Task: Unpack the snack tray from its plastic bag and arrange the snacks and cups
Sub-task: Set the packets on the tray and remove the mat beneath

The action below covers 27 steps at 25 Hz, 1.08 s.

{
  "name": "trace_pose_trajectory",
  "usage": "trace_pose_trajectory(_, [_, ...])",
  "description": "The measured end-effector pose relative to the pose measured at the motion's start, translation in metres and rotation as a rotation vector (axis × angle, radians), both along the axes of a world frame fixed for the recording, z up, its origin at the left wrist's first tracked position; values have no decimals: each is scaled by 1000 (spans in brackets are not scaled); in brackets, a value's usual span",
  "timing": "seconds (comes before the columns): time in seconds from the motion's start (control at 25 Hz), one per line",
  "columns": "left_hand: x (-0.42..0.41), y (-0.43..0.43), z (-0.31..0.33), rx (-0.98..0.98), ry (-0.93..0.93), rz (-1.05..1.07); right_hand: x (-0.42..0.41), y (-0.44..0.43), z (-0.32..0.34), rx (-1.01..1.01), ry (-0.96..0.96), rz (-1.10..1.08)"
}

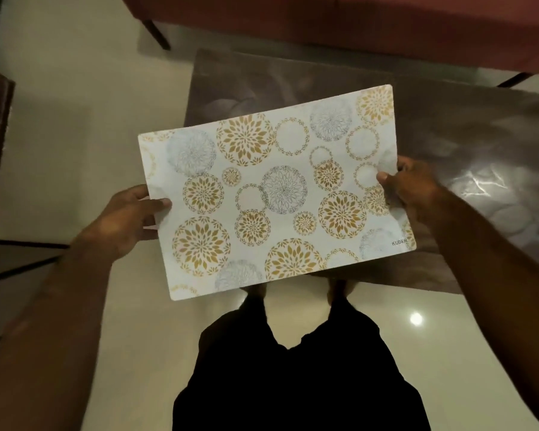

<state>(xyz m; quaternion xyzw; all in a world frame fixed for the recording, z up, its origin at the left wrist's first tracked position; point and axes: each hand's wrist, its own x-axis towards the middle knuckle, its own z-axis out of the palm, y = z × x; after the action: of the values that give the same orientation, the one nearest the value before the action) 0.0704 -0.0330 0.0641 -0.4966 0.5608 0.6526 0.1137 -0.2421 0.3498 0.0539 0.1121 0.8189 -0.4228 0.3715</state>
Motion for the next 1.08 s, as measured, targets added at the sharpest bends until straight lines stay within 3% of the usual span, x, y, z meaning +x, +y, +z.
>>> trace_pose_trajectory(0.24, [-109,153,-29,-146,-1,171,-75,139,-36,-18,6,-64])
trace_pose_trajectory(0.56, [-281,320,-80,-265,16,41,-175,324,-90,16,-110,-277])
trace_pose_trajectory(0.76, [-358,368,-111,-325,25,-69,-218,386,-118,110,-61,-285])
trace_pose_trajectory(1.08, [-417,393,-164,-421,-40,-175,-276,405,-170,149,13,-271])
